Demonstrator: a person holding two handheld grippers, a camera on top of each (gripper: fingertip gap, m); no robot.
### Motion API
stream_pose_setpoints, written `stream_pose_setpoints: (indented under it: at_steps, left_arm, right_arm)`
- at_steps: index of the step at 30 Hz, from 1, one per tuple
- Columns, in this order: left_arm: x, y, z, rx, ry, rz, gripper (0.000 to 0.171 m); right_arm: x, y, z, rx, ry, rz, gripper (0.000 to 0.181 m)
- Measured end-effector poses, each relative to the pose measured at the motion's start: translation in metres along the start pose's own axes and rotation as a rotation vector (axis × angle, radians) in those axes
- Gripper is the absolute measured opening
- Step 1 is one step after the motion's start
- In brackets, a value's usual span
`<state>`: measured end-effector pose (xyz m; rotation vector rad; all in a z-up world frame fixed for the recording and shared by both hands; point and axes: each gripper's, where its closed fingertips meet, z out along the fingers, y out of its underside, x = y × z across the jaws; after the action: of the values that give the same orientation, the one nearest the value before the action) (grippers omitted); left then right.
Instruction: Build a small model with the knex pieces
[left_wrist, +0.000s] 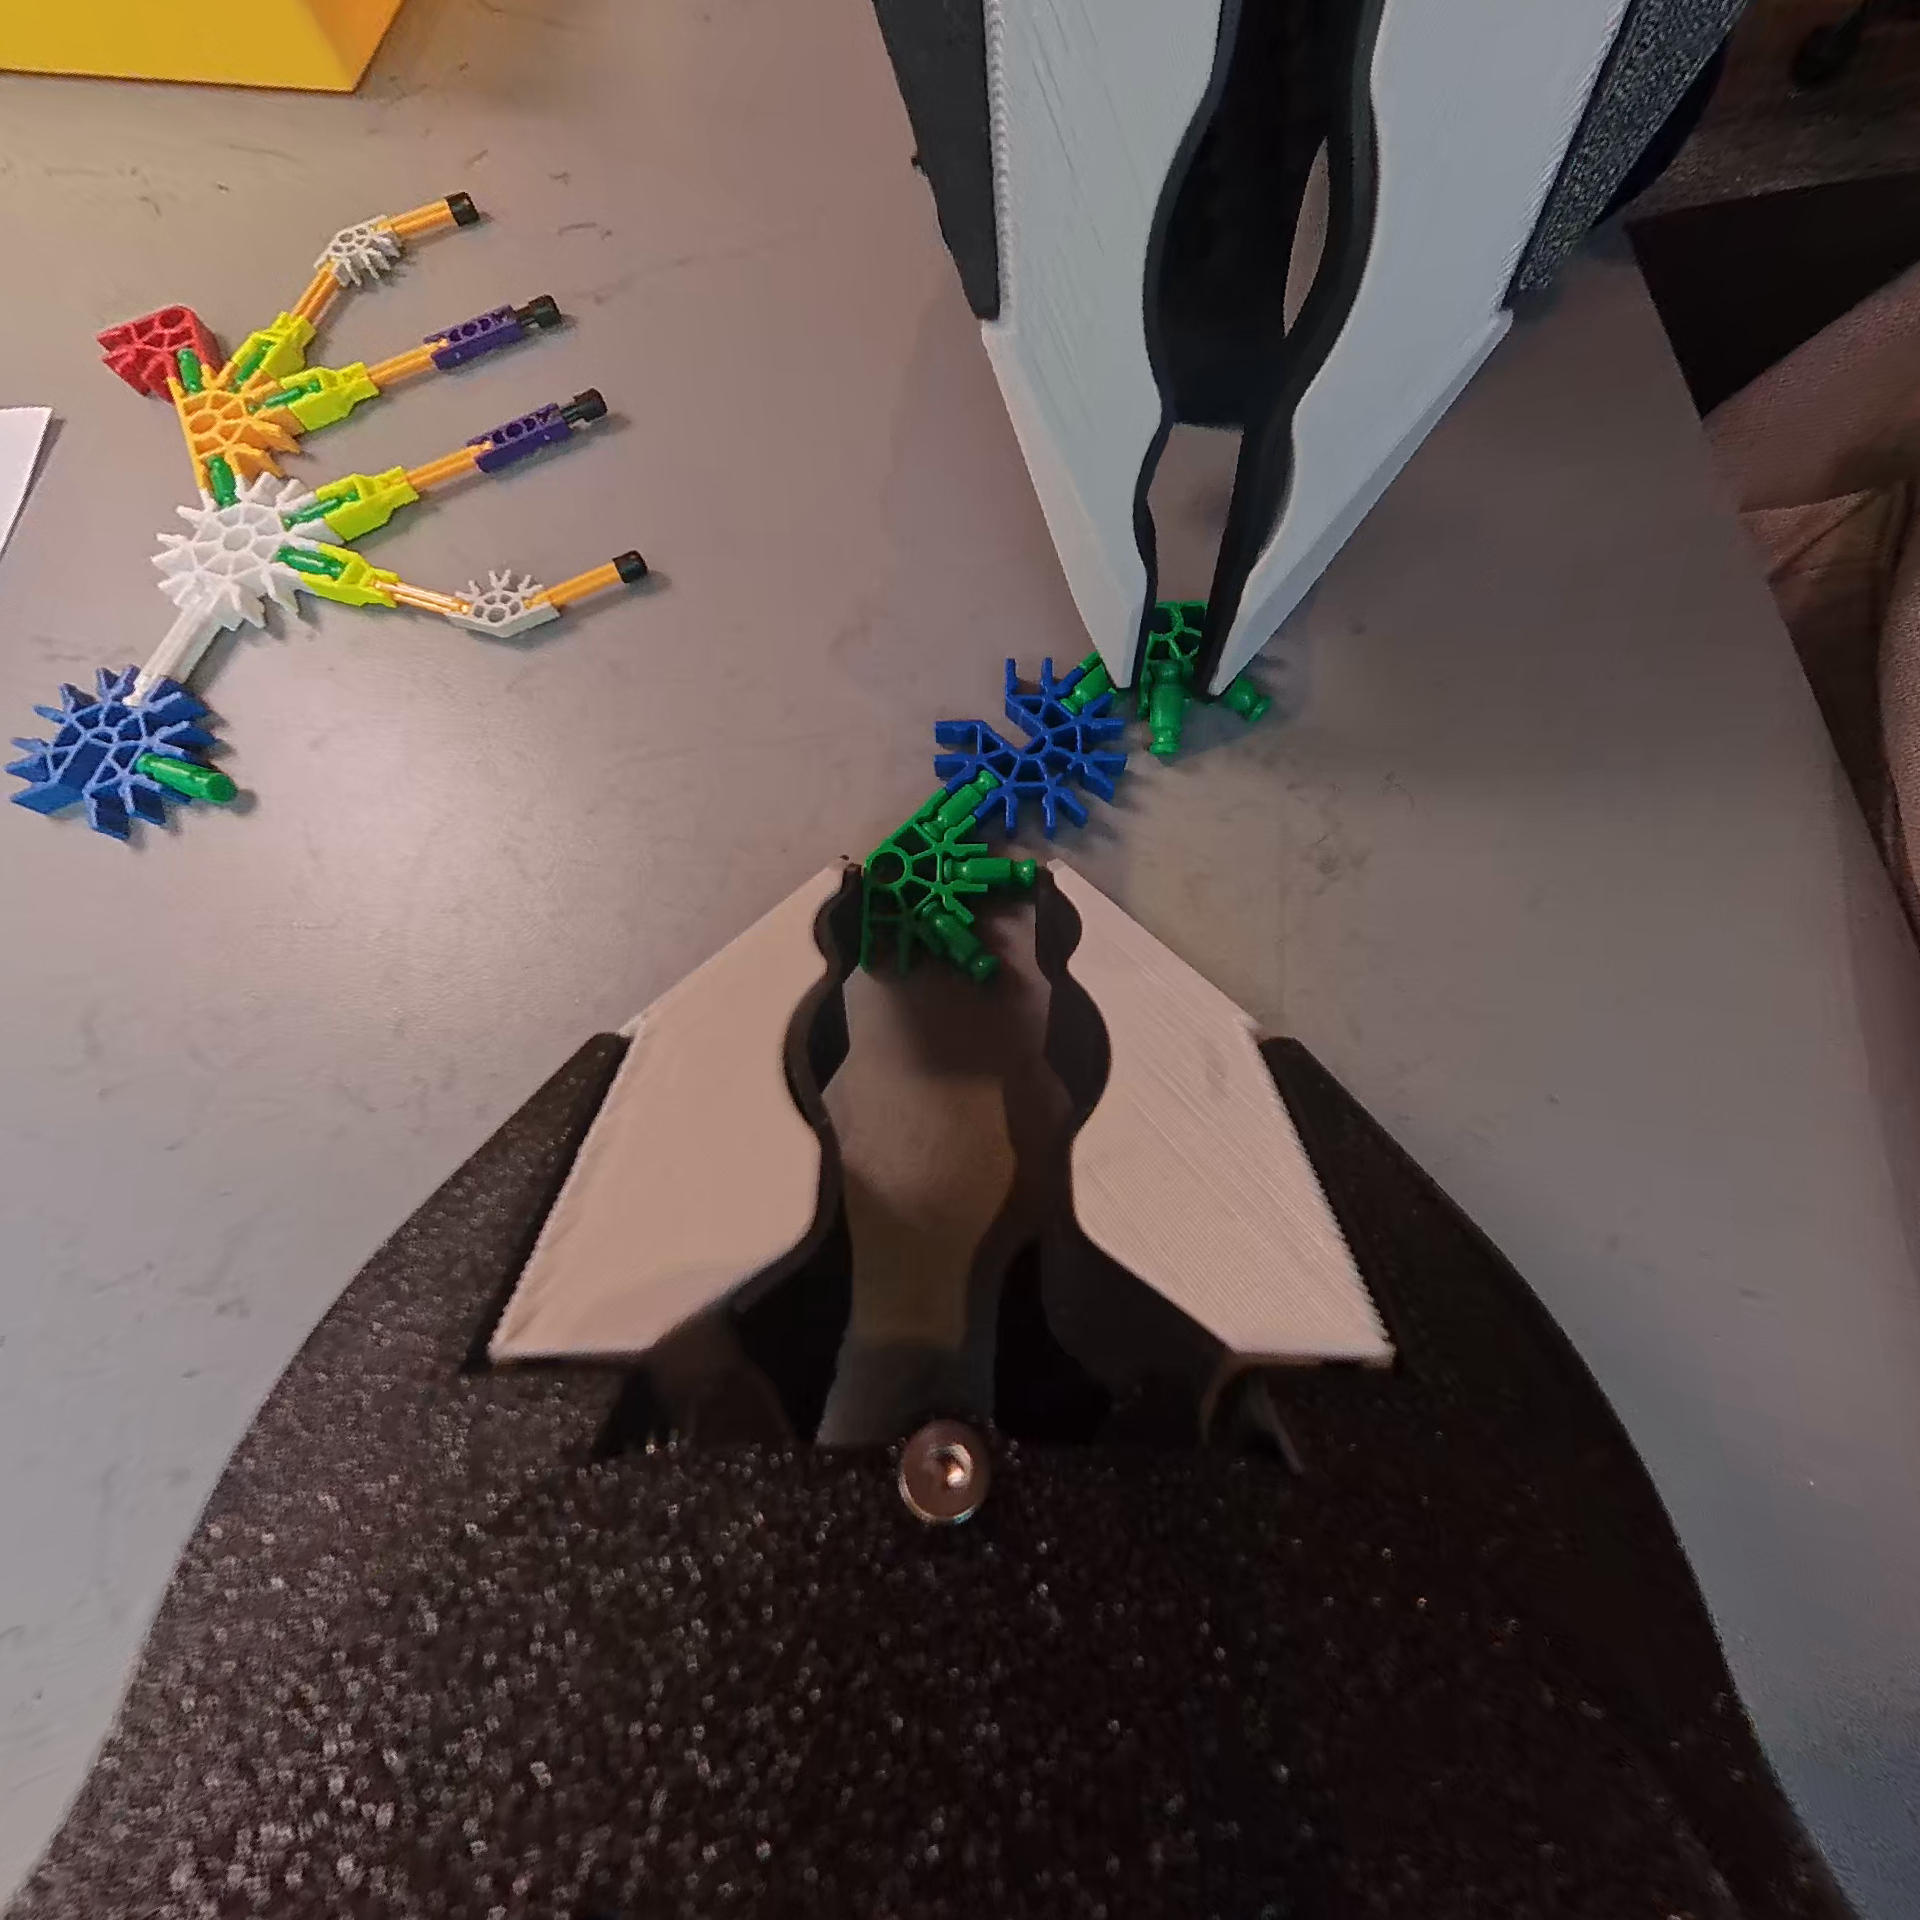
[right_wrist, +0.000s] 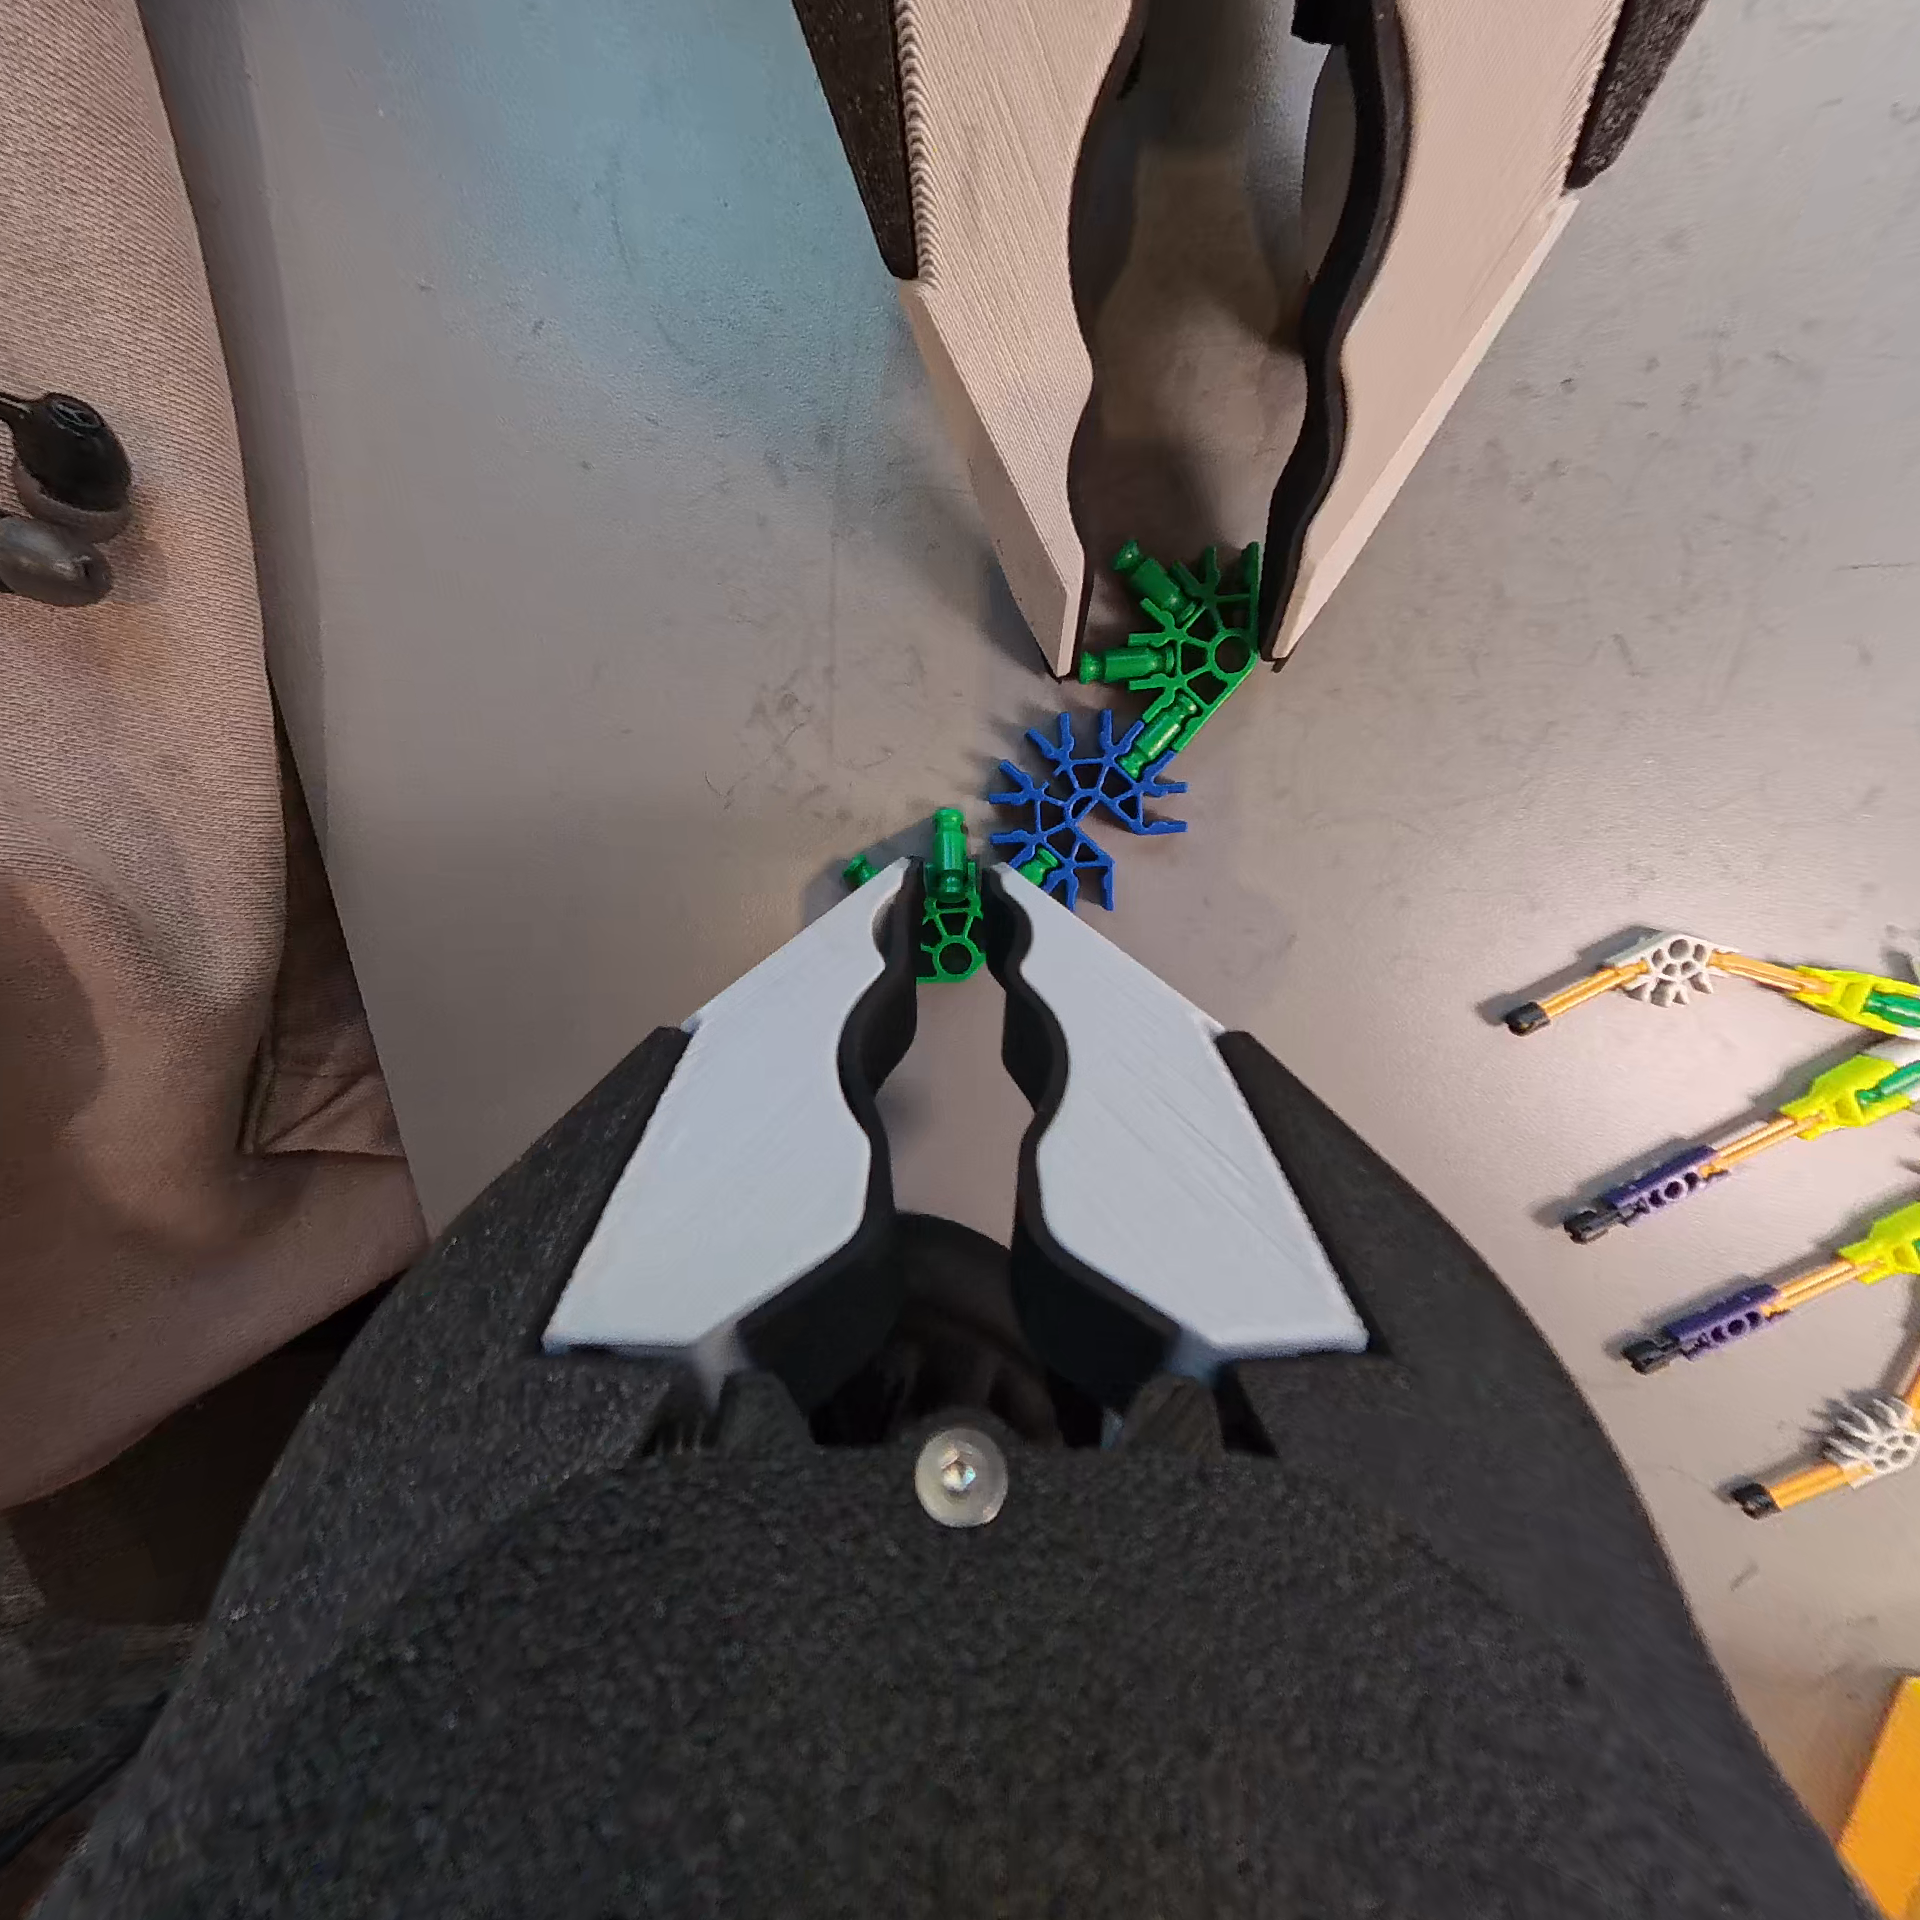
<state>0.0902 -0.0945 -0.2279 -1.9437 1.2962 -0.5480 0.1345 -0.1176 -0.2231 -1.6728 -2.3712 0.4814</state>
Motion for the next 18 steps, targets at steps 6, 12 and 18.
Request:
stream_pose_setpoints:
  at_steps: [6, 12, 18]
  left_arm:
    - [0.0, 0.0, 0.0, 0.0, 0.001, -0.001, 0.033]
    - [0.0, 0.0, 0.0, 0.0, 0.0, 0.0, 0.033]
    - [0.0, 0.0, 0.0, 0.0, 0.002, -0.001, 0.033]
  right_arm:
    - [-0.001, -0.007, -0.007, 0.018, 0.005, -0.02, 0.009]
    - [0.001, 0.004, -0.001, -0.073, 0.025, -0.05, 0.004]
    - [0.001, 0.004, -0.001, -0.111, 0.041, -0.099, 0.003]
